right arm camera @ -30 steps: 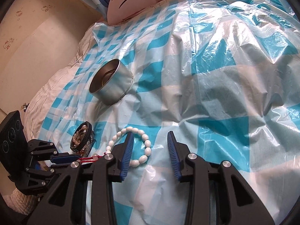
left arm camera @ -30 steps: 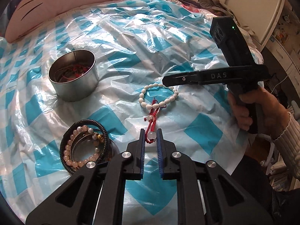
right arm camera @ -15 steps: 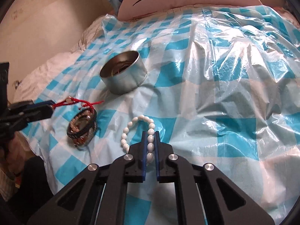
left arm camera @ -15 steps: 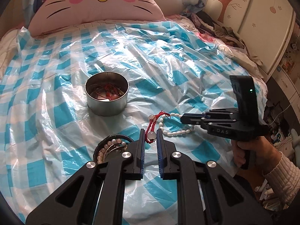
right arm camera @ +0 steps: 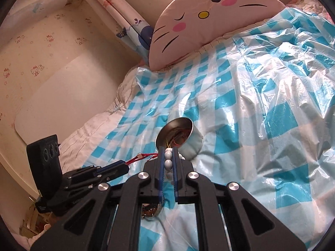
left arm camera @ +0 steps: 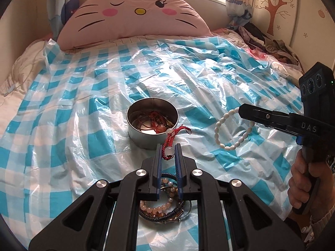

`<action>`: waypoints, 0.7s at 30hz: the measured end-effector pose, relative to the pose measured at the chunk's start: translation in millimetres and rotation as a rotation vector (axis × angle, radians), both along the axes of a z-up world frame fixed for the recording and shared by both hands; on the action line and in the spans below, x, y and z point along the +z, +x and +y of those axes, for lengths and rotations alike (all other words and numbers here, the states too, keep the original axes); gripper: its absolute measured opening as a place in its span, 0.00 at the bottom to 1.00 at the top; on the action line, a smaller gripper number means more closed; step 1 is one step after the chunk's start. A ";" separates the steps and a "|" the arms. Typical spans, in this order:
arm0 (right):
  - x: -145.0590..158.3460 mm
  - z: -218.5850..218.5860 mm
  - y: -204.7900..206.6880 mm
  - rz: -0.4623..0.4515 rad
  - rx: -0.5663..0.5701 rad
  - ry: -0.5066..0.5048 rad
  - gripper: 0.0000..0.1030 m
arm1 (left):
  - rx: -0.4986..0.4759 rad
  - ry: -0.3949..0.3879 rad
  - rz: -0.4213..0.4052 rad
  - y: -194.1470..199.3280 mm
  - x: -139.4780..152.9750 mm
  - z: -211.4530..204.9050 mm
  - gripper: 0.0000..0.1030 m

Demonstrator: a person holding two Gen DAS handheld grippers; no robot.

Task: Organize jewelry
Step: 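Carry the white bead bracelet over the tin with both tools and open them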

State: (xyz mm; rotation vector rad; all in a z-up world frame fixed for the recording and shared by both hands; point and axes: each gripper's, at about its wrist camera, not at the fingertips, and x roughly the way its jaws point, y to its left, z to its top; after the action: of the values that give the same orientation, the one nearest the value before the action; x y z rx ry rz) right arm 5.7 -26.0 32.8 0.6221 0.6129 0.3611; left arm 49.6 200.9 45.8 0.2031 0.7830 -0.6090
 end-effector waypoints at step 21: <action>6.7 42.8 97.0 -0.051 0.005 0.019 0.08 | 0.120 -0.105 0.045 86.1 -12.7 -12.0 0.11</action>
State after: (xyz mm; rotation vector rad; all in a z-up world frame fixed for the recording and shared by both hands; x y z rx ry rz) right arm 102.7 16.7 39.5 0.6277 0.5630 0.3865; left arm 135.7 188.9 33.1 0.0456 0.7981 -0.5406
